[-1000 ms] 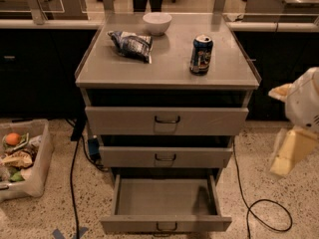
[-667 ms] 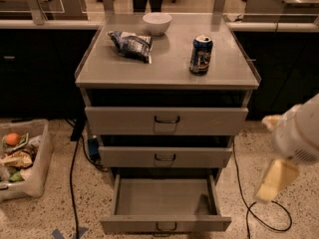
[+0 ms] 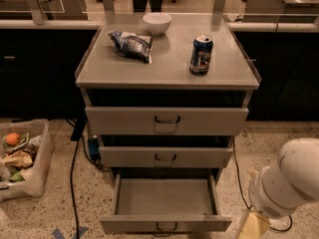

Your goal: Close bottom drawer

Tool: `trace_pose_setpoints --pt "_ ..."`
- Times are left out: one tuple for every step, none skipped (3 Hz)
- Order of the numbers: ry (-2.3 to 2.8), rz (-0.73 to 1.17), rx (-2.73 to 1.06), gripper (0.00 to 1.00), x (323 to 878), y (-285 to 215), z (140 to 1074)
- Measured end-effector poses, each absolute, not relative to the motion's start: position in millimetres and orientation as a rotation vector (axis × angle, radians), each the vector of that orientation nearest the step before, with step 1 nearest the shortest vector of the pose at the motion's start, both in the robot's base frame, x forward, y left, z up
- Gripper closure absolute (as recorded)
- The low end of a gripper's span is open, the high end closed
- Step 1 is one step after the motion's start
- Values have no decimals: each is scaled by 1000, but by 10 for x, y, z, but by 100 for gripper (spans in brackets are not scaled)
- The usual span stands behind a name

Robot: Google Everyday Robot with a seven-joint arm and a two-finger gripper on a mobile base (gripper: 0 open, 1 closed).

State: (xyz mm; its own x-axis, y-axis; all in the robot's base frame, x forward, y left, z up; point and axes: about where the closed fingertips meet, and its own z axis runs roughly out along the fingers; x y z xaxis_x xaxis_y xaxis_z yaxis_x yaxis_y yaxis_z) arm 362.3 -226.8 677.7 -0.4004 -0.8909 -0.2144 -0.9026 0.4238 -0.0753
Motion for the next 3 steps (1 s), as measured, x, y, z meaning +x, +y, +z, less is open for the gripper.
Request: trace_pose_setpoints --pt "2457 75 -1574 6 3587 -2273 6745" --pt "2457 75 -1574 25 3588 -2272 6747" --pt "2457 75 -1574 49 3588 -2272 6747"
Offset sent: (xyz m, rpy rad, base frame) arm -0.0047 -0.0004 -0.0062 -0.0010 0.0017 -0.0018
